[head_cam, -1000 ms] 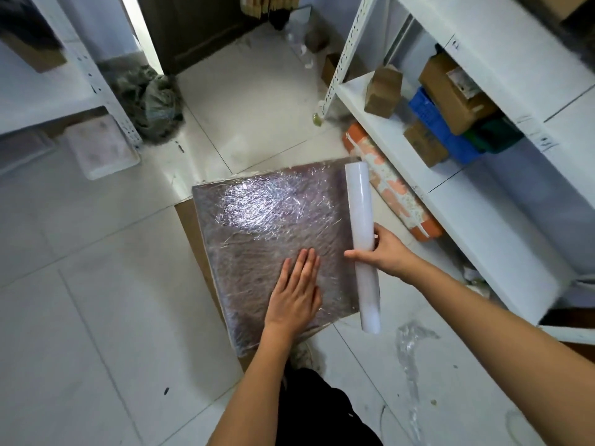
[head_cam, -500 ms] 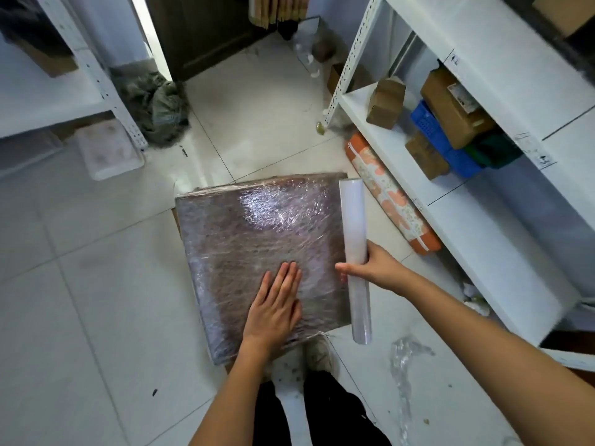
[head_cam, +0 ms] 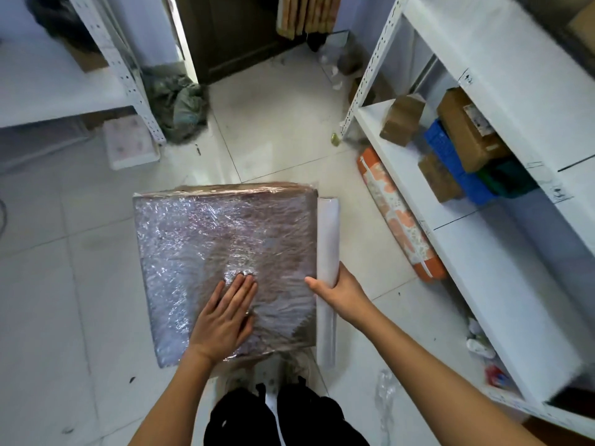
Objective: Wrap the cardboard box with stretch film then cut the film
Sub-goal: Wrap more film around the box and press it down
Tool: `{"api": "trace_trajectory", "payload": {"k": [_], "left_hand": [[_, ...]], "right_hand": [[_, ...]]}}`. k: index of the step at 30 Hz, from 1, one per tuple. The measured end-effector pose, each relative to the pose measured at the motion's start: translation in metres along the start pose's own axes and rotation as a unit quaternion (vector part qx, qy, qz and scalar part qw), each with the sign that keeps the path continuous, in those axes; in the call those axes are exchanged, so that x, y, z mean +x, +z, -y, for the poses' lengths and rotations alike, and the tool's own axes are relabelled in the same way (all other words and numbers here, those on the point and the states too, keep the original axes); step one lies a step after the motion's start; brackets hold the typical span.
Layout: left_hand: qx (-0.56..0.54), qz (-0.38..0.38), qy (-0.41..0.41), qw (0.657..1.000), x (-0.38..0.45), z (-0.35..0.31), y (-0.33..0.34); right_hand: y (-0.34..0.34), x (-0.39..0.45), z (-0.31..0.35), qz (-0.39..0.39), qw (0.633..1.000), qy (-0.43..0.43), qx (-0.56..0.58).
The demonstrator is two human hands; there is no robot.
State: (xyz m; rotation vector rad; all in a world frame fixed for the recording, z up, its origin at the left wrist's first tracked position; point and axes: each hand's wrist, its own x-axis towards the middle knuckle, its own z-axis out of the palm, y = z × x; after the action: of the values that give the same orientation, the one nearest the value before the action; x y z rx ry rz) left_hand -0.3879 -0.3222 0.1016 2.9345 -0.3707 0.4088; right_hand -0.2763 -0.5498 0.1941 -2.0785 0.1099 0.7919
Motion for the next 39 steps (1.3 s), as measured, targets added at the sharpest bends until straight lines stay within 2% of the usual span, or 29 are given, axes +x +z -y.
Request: {"api": "trace_trajectory", "payload": {"k": [4, 14, 24, 29, 31, 35, 39], "left_hand": [[0.003, 0.002, 0.000, 1.000, 0.007, 0.000, 0.000], [0.007, 0.003, 0.003, 1.000, 0.017, 0.010, -0.001], [0.006, 0.002, 0.000, 1.000, 0.013, 0.005, -0.003], [0.020, -0.013, -0.035, 0.999, 0.026, -0.010, -0.017], [0.016, -0.009, -0.009, 1.000, 0.033, -0.031, -0.017], [0.008, 0.055, 0.106, 0.993, 0.049, -0.062, 0.009], [0.005, 0.086, 0.126, 0.988, 0.053, -0.067, 0.024]], "right_hand": [[0.000, 0.008, -0.004, -0.030, 0.998, -0.007, 0.052], [0.000, 0.009, 0.002, -0.075, 0.994, -0.007, 0.080], [-0.001, 0.024, -0.001, -0.064, 0.992, -0.006, 0.111], [-0.002, 0.034, 0.002, -0.076, 0.990, -0.007, 0.119], [-0.001, 0.036, 0.003, -0.076, 0.990, -0.008, 0.116], [-0.001, 0.038, -0.002, -0.082, 0.990, -0.015, 0.112], [-0.004, 0.041, -0.007, -0.069, 0.991, -0.006, 0.118]]}}
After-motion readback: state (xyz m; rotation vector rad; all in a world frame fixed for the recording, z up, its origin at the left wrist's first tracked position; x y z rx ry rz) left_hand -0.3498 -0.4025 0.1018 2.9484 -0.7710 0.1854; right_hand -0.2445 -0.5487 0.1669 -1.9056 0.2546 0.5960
